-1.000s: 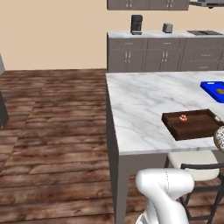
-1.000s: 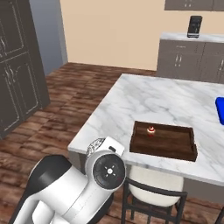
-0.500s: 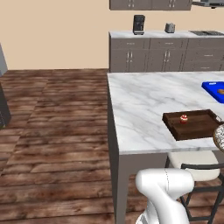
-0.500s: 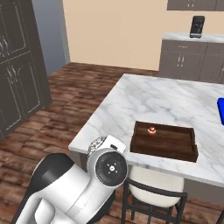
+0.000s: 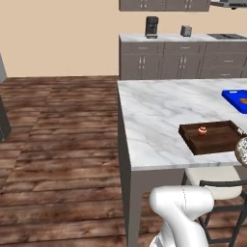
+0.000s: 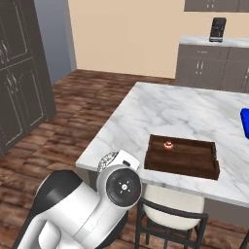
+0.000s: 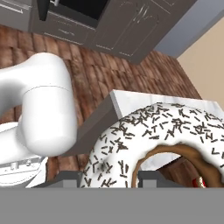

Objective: Take the cupcake and donut from the fridge and place them on the empty tray on the dining counter.

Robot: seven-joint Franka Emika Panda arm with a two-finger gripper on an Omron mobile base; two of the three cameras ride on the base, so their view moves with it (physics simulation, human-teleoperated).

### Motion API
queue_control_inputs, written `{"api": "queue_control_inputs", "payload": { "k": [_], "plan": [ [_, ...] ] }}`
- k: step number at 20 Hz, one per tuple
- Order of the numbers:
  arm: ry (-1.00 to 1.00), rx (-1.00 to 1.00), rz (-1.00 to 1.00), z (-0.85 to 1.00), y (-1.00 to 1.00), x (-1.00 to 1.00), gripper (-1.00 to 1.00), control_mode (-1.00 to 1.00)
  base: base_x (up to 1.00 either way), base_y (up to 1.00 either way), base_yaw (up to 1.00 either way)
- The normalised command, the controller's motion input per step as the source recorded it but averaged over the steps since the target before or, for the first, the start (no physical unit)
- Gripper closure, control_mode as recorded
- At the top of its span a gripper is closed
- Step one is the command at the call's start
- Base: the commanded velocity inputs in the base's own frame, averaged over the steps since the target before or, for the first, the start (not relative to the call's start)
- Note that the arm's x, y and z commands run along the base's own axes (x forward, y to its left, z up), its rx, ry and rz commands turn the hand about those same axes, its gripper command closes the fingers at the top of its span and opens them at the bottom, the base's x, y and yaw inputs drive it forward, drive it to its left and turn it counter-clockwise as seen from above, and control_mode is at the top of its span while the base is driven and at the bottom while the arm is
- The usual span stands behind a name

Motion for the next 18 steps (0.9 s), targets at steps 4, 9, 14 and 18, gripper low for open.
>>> {"api": "queue_control_inputs", "payload": {
  "k": [4, 9, 14, 18],
  "plan": [
    [0.0, 0.0, 0.0, 0.0, 0.0, 0.0, 1.0, 1.0, 1.0, 0.19, 0.16],
    [0.0, 0.0, 0.0, 0.0, 0.0, 0.0, 1.0, 1.0, 1.0, 0.01, 0.4],
    [0.0, 0.0, 0.0, 0.0, 0.0, 0.0, 1.0, 1.0, 1.0, 0.0, 0.64],
    [0.0, 0.0, 0.0, 0.0, 0.0, 0.0, 1.0, 1.0, 1.0, -0.06, 0.72]
  ]
}}
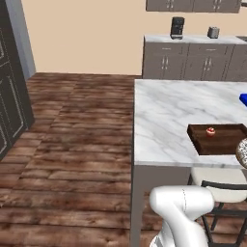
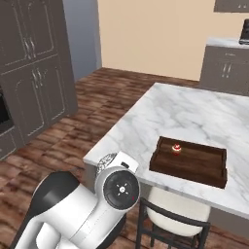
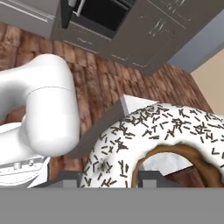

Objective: Take the cupcake and donut from the fridge and place them on the empty tray on the dining counter.

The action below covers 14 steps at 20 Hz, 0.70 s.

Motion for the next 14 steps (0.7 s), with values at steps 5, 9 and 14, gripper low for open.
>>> {"api": "queue_control_inputs", "payload": {
  "k": [5, 9, 14],
  "plan": [
    [0.0, 0.0, 0.0, 0.0, 0.0, 0.0, 1.0, 1.0, 1.0, -0.1, 0.76],
    [0.0, 0.0, 0.0, 0.0, 0.0, 0.0, 1.0, 1.0, 1.0, -0.08, 0.7],
    [0.0, 0.0, 0.0, 0.0, 0.0, 0.0, 1.0, 1.0, 0.96, -0.03, 0.47]
  ]
}}
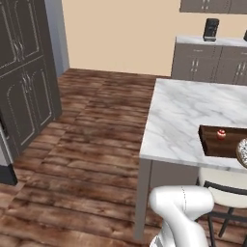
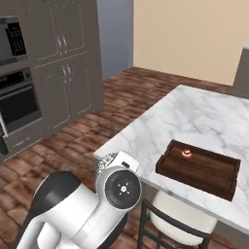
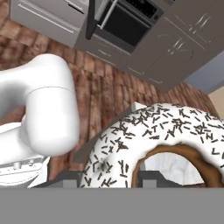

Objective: Take the cupcake and donut from the fridge and place them on the empty tray on the dining counter.

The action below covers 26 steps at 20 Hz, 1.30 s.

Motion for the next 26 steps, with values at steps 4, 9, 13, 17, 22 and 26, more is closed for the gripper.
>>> {"api": "queue_control_inputs", "payload": {
  "k": [4, 9, 13, 17, 22, 26],
  "plan": [
    [0.0, 0.0, 0.0, 0.0, 0.0, 0.0, 1.0, 1.0, 0.82, 0.0, 0.25],
    [0.0, 0.0, 0.0, 0.0, 0.0, 0.0, 1.0, 1.0, 0.75, 0.0, 0.3],
    [0.0, 0.0, 0.0, 0.0, 0.0, 0.0, 1.0, 1.0, 0.11, 0.0, 0.14],
    [0.0, 0.0, 0.03, 0.0, 0.0, 0.05, 1.0, -1.0, 0.0, 0.0, 0.03],
    [0.09, 0.0, -0.01, 0.03, -0.04, 0.3, 1.0, -1.0, 0.0, 0.0, 0.0],
    [0.24, 0.0, -0.13, 0.07, -0.27, 0.54, 1.0, -1.0, 0.0, 0.0, 0.0]
  ]
}}
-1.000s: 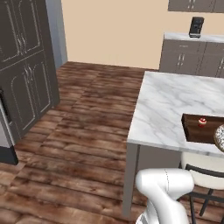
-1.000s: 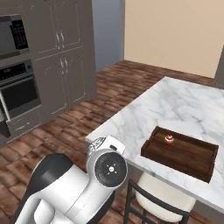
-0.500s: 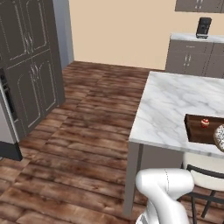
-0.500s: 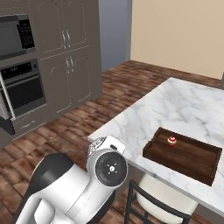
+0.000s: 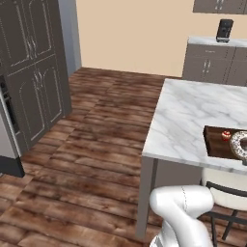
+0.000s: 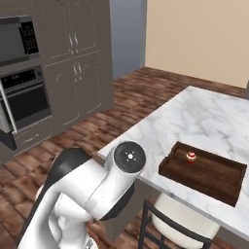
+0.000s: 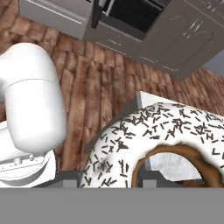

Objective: Take the cupcake and donut from the fridge and place them on the empty tray on the dining counter.

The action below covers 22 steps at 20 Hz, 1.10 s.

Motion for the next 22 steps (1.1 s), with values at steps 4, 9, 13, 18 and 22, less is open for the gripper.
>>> {"api": "queue_control_inputs", "payload": {
  "k": [4, 9, 13, 18, 22],
  "plan": [
    [0.23, 0.0, -0.16, 0.07, -0.59, 0.56, 1.0, -1.0, 0.0, 0.0, 0.0],
    [0.09, 0.03, -0.14, 0.02, -0.88, 0.09, 1.0, -1.0, 0.0, 0.0, 0.0],
    [0.0, 0.04, -0.11, 0.0, -0.8, 0.0, 1.0, -1.0, 0.0, 0.0, 0.0],
    [0.0, 0.03, -0.11, 0.0, -0.57, 0.02, 1.0, -1.0, 0.0, 0.0, 0.0],
    [0.0, 0.02, -0.08, -0.08, -0.53, 0.21, 1.0, -1.0, 0.0, 0.0, 0.0]
  ]
}}
